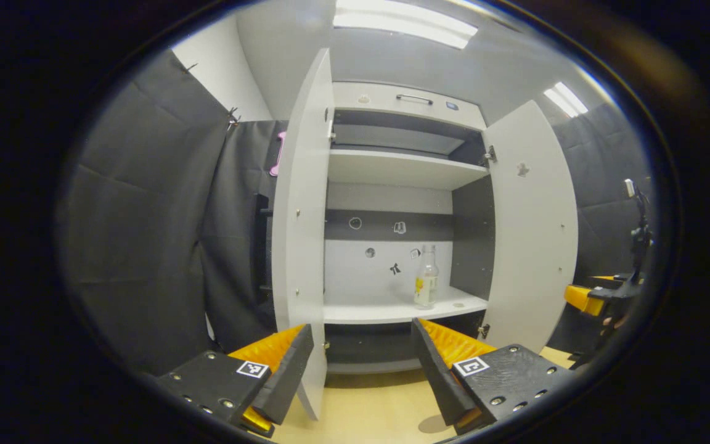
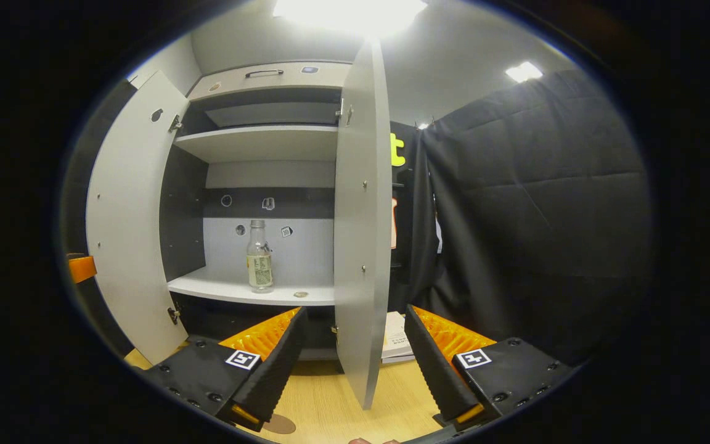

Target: Grasp the bottle in the cabinet with the left hand and place it on the coaster, then close the right door with the right hand and the left door with the left hand.

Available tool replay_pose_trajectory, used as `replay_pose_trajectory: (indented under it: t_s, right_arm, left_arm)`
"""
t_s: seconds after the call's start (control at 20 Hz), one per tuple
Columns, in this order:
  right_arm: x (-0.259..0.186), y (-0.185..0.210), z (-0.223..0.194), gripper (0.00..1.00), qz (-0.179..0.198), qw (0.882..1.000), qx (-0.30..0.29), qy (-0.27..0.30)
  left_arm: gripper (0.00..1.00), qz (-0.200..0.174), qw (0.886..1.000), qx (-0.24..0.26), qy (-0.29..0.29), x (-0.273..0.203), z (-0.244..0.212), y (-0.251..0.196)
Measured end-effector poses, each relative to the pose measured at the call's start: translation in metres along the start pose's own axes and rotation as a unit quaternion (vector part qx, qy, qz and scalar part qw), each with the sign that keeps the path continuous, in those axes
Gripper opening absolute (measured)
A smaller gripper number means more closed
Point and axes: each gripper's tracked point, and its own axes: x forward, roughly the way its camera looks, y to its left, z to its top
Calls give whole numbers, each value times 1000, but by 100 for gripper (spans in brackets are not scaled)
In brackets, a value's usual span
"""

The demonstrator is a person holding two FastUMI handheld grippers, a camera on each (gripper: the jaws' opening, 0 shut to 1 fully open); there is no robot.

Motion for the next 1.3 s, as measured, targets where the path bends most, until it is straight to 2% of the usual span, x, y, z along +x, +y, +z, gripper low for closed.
replay_pose_trajectory:
  t_s: [0.05,0.1,0.2,0.25,0.3,0.65,0.95,1.1,1.15,1.25,1.3]
  right_arm:
    - [-1,1,-1,96,3,1000,1,1]
    - [0,2,-1,99,4,1000,3,1]
    - [0,3,-1,99,6,1000,2,3]
    - [1,4,-2,99,8,1000,1,3]
    - [0,4,-2,99,9,1000,1,4]
    - [3,3,4,99,7,1000,-2,1]
    - [3,-6,13,99,-2,1000,-7,-3]
    - [5,-3,12,100,4,1000,-8,-3]
    - [6,-1,10,96,8,1000,-7,-4]
    - [6,3,6,96,17,1000,-2,-6]
    - [6,7,5,99,23,1000,3,-6]
  left_arm:
    - [92,1,1000,1,1,0,-1,0]
    - [92,1,1000,2,3,-1,-2,0]
    - [92,1,1000,0,4,-1,-2,-1]
    - [99,-1,1000,-2,4,-1,-2,-3]
    - [93,-2,1000,-4,4,-1,-4,-4]
    - [93,-18,1000,-4,5,6,-5,-19]
    - [93,-25,999,-26,11,16,-9,-24]
    - [92,-24,999,-31,13,17,-11,-24]
    - [92,-21,999,-33,16,17,-13,-24]
    - [92,-21,999,-35,25,16,-17,-27]
    - [93,-21,999,-34,28,15,-17,-29]
